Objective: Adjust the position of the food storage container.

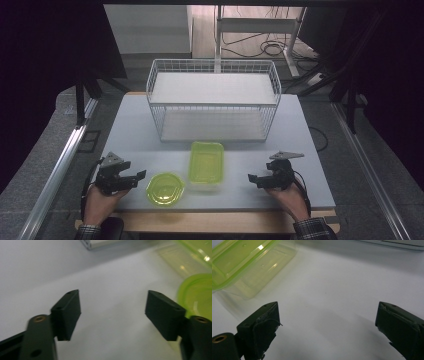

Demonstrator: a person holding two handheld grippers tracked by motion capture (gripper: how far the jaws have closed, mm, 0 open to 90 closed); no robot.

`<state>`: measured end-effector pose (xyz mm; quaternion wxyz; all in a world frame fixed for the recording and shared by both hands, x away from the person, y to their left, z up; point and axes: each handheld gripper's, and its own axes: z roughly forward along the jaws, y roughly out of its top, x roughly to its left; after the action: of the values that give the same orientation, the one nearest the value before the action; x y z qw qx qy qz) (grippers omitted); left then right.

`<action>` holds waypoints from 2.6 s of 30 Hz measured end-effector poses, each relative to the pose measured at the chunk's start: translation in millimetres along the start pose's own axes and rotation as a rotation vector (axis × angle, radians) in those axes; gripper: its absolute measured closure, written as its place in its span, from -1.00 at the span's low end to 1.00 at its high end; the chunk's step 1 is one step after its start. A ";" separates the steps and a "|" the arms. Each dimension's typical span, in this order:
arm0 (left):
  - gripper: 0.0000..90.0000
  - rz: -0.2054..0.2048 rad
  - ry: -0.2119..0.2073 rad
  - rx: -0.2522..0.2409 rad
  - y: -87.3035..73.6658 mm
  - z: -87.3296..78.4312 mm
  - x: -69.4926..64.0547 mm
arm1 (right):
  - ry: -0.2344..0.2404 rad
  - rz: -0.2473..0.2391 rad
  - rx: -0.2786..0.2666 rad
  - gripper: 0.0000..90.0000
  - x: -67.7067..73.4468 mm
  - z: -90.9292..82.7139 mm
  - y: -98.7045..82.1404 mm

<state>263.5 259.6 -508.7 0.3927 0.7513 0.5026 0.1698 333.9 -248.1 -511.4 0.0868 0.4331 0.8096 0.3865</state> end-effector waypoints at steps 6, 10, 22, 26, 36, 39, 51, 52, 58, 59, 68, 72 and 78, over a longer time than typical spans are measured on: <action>-0.07 0.041 -0.016 -0.055 7.8 -13.4 -11.8 | -0.003 -0.003 -0.005 -0.86 0.0 -0.1 -0.1; 0.12 0.081 -0.050 -0.084 13.6 -19.7 -25.9 | -0.008 -0.010 -0.008 -0.86 0.0 -0.5 0.0; 0.88 0.242 -0.184 -0.064 25.6 -21.1 -73.4 | -0.054 -0.070 -0.008 -0.85 0.7 0.1 -1.0; 1.00 0.265 -0.221 -0.055 26.6 -19.9 -83.8 | -0.059 -0.083 -0.007 -0.84 0.8 0.8 -1.3; 1.00 0.380 -0.289 0.028 21.9 -8.6 -124.0 | -0.052 -0.107 -0.012 -0.83 1.6 0.3 -1.3; 1.00 0.384 -0.294 0.038 19.1 -7.4 -126.6 | -0.056 -0.109 -0.012 -0.83 1.7 0.2 -1.3; 1.00 0.374 -0.320 0.097 1.4 4.4 -136.7 | -0.051 -0.110 -0.004 -0.82 2.2 1.5 -1.8; 1.00 0.366 -0.320 0.093 1.4 4.9 -135.1 | -0.047 -0.105 -0.005 -0.82 2.2 1.5 -1.9; 1.00 0.339 -0.277 0.092 1.8 5.2 -126.4 | -0.043 -0.095 -0.010 -0.82 2.0 1.6 -1.9; 1.00 0.335 -0.269 0.095 1.7 5.5 -124.3 | -0.042 -0.095 -0.009 -0.82 1.9 1.6 -1.9; 1.00 0.307 -0.201 0.093 4.1 5.3 -103.9 | -0.029 -0.079 -0.016 -0.81 2.2 1.9 -1.5; 1.00 0.296 -0.184 0.091 5.4 6.3 -96.8 | -0.026 -0.075 -0.017 -0.82 2.6 2.0 -1.4; 1.00 0.267 -0.146 0.085 10.3 9.1 -77.2 | -0.023 -0.069 -0.016 -0.81 3.2 2.8 -1.4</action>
<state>242.0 185.2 -495.9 0.3700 0.8376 0.3752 0.1440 332.4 -244.6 -513.7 0.1128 0.4084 0.8201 0.3846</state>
